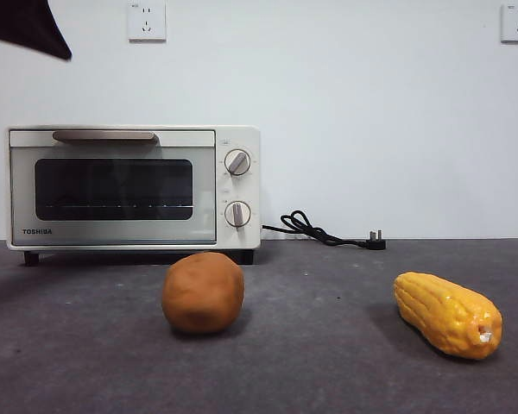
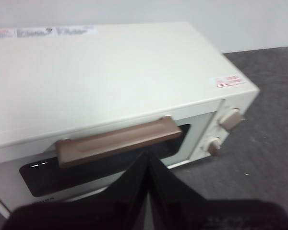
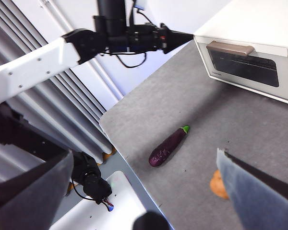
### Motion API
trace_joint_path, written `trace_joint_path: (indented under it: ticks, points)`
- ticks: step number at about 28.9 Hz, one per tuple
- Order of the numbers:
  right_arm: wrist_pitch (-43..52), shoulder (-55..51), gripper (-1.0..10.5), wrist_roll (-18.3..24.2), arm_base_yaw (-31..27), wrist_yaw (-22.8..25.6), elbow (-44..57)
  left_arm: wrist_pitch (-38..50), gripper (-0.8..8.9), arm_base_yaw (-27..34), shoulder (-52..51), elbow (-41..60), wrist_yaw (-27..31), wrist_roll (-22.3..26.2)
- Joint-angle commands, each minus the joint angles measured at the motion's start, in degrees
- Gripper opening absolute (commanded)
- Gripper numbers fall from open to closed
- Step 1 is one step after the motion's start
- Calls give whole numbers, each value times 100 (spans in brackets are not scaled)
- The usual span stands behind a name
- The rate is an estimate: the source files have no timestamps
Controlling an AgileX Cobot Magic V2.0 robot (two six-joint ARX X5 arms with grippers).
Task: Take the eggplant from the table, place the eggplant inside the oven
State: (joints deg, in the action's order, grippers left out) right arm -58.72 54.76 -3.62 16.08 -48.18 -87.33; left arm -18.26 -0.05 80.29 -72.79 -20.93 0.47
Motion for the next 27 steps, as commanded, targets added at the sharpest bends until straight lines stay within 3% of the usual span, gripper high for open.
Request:
trace_joint_path:
  ticks: [1,16,27]
  points:
    - [17,52,509,87,11,9,-28,129,-6,57,330,-85,22,81]
    - [-164,354,505,133,11,37,-28,809,-6,105,1447,-490,155,129]
    - [-153,433,505,136,11,46,-28,800,-6,105,1838,-498,315,321]
